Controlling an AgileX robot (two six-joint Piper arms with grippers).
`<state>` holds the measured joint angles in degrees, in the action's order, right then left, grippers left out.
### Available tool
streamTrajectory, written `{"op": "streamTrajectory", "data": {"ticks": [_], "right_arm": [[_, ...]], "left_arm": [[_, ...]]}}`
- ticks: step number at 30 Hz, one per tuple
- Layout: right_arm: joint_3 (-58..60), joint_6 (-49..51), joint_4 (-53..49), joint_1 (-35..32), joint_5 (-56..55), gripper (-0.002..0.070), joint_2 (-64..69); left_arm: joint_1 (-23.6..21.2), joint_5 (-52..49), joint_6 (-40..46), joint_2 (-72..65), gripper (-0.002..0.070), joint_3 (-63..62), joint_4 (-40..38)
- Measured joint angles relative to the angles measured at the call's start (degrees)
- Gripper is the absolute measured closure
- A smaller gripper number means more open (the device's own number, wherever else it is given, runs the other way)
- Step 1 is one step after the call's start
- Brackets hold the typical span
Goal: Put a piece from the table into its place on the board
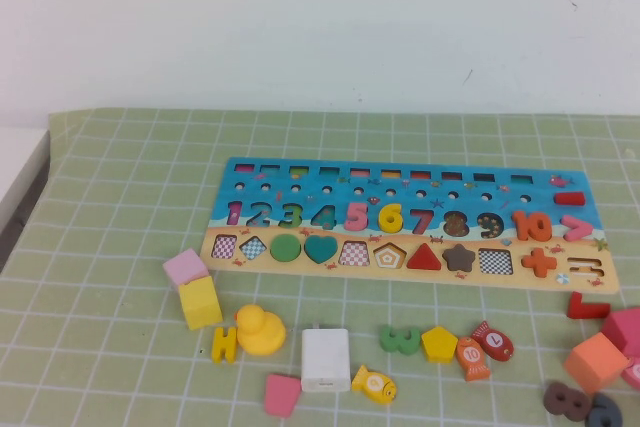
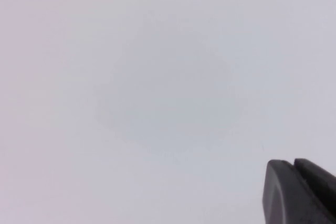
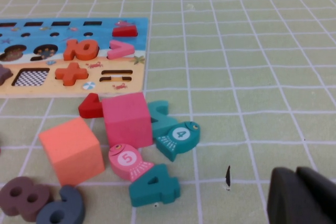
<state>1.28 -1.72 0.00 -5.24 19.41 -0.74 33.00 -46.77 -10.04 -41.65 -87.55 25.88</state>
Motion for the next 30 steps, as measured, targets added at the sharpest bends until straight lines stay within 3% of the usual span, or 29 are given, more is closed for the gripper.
{"op": "streamTrajectory", "data": {"ticks": [6,12,20,26,30], "right_arm": [[0.0,0.0,0.0,0.0,0.0,0.0673,0.0],[0.0,0.0,0.0,0.0,0.0,0.0672,0.0],[0.0,0.0,0.0,0.0,0.0,0.0672,0.0],[0.0,0.0,0.0,0.0,0.0,0.0673,0.0],[0.0,0.0,0.0,0.0,0.0,0.0672,0.0]], "left_arm": [[0.0,7.8,-9.5,15.6,0.0676,23.6,3.4],[0.0,14.2,-17.3,24.0,0.0676,39.3,3.2],[0.0,19.4,-19.0,24.7,0.0676,53.4,2.8],[0.0,19.7,-25.3,24.7,0.0676,59.7,-4.1],[-0.2,24.3,-19.8,24.8,0.0677,62.4,-8.9]]}}
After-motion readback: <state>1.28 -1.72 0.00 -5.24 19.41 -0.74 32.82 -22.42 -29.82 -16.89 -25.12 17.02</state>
